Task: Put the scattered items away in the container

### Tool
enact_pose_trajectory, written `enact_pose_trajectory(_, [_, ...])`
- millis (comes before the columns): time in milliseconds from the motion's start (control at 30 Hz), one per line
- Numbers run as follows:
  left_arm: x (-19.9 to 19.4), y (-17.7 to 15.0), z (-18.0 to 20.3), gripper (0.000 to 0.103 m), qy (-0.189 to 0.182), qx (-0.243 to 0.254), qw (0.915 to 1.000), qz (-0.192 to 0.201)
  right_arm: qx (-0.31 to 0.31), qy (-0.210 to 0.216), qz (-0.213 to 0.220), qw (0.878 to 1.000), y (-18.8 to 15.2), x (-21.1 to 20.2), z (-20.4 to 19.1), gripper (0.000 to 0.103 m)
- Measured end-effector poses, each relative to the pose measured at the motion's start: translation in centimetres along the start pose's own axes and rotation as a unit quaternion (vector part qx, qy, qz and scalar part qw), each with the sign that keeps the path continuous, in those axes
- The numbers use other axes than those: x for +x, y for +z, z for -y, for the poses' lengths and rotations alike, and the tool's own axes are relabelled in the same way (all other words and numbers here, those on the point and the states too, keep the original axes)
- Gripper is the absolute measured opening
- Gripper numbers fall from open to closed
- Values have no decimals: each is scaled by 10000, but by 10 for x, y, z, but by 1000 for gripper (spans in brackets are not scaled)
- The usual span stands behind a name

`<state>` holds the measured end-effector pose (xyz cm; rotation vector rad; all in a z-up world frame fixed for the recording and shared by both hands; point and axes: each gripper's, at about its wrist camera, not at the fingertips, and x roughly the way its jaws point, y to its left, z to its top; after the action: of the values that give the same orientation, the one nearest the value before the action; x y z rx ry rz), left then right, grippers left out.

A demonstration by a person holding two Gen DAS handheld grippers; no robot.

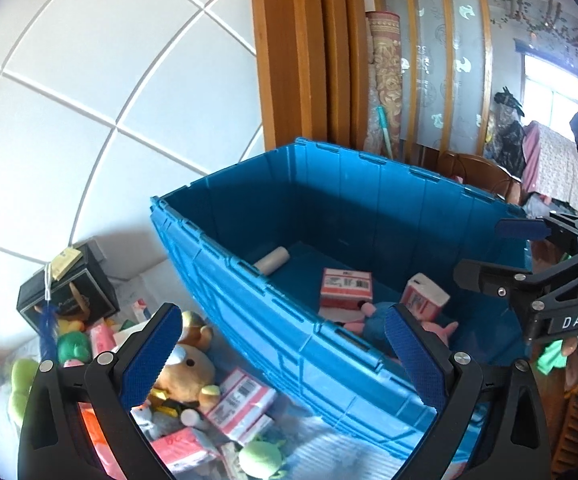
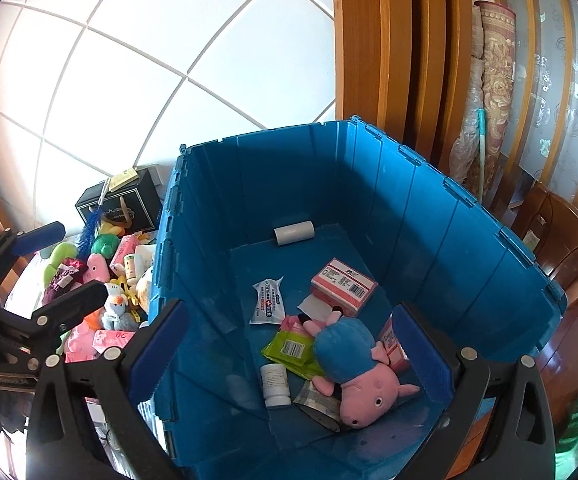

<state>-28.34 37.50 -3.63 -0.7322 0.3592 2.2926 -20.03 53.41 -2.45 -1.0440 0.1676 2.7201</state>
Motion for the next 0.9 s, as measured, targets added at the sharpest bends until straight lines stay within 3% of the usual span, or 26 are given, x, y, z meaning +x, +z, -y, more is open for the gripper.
enact_pose_trajectory(367, [-43,-54,-85,102,122,-498,9987,-29,-326,134,75,9994,-4,-7,-96,103])
enact_pose_trajectory(900, [-115,-159,-204,102,843,-1254,9879,-340,-1067,1079,-234,9881,-44,18,-248,103])
